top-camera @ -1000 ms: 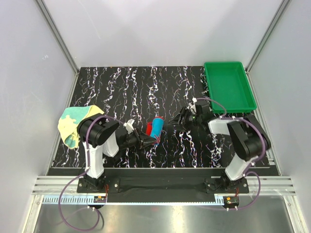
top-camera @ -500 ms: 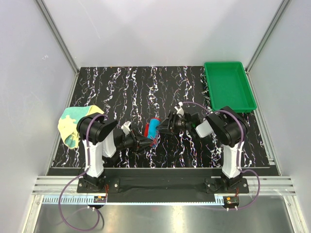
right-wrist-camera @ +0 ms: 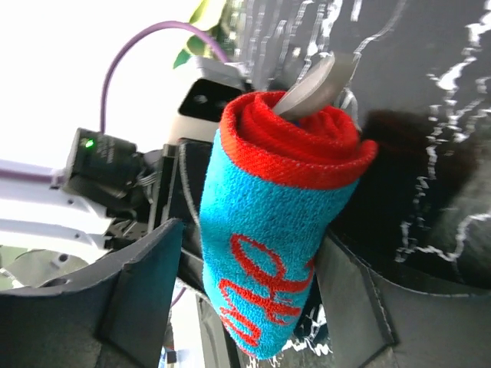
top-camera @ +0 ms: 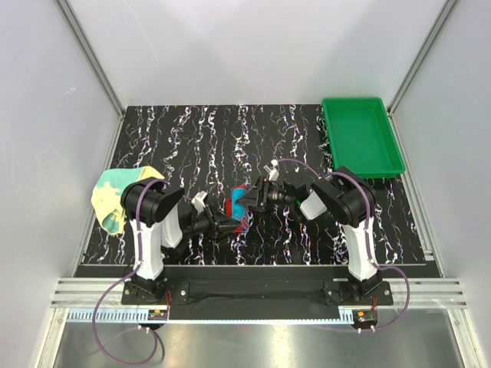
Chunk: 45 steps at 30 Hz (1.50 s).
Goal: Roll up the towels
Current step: Place the rolled towel into the container
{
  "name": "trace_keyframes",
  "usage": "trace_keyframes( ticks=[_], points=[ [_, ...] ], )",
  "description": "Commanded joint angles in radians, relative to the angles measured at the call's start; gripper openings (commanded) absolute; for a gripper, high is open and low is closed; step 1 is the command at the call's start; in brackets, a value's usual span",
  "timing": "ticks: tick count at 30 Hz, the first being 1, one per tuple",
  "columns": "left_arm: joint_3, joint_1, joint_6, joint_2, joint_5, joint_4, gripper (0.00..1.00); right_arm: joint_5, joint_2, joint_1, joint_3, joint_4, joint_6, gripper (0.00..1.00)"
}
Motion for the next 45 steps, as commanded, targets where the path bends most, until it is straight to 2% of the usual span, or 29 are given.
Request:
trace_keyframes(
  ticks=[1, 9, 12, 13, 15, 16, 20, 22, 24, 26, 27, 29, 33, 39, 45],
  points=[
    [-0.015, 0.046, -0.057, 0.086, -0.071, 0.159, 0.0, -0.06, 0.056, 0.022, -0.029, 0.195, 0.045, 0.75],
    [-0.02, 0.057, -0.047, 0.093, -0.066, 0.159, 0.0, -0.115, 0.093, 0.047, -0.009, 0.26, 0.102, 0.7],
    [-0.02, 0.062, -0.043, 0.097, -0.06, 0.159, 0.0, -0.097, 0.062, 0.082, 0.005, 0.12, 0.037, 0.6],
    [-0.02, 0.063, -0.043, 0.097, -0.063, 0.159, 0.0, -0.086, 0.056, 0.087, 0.009, 0.093, 0.004, 0.52],
    [-0.02, 0.063, -0.037, 0.097, -0.058, 0.159, 0.0, -0.071, 0.038, 0.101, 0.028, 0.032, -0.025, 0.42],
    [-0.021, 0.063, -0.031, 0.097, -0.057, 0.159, 0.0, -0.049, 0.031, 0.104, 0.044, -0.052, -0.066, 0.34],
    [-0.021, 0.062, -0.015, 0.077, -0.042, 0.158, 0.01, 0.043, -0.012, 0.114, 0.075, -0.262, -0.154, 0.19],
    [-0.02, 0.062, -0.006, 0.069, -0.022, 0.158, 0.07, 0.113, -0.054, 0.113, 0.106, -0.409, -0.212, 0.15],
    [-0.023, 0.062, 0.002, 0.057, -0.005, 0.158, 0.22, 0.164, -0.114, 0.113, 0.133, -0.582, -0.255, 0.1],
    [-0.027, 0.062, 0.017, 0.04, 0.003, 0.158, 0.27, 0.251, -0.157, 0.111, 0.2, -0.712, -0.328, 0.09],
    [-0.03, 0.062, 0.019, 0.034, 0.012, 0.158, 0.31, 0.282, -0.192, 0.111, 0.23, -0.837, -0.353, 0.08],
    [-0.035, 0.06, 0.031, 0.012, 0.02, 0.158, 0.35, 0.354, -0.219, 0.104, 0.32, -0.945, -0.416, 0.08],
    [-0.036, 0.056, 0.043, -0.026, 0.046, 0.158, 0.44, 0.391, -0.24, 0.047, 0.454, -1.147, -0.462, 0.05],
    [-0.023, 0.043, 0.068, -0.063, 0.098, 0.147, 0.49, 0.396, -0.243, -0.102, 0.598, -1.261, -0.474, 0.04],
    [-0.024, 0.031, 0.19, -0.019, 0.126, 0.112, 0.49, 0.449, -0.236, -0.293, 0.768, -1.338, -0.459, 0.04]
  ],
)
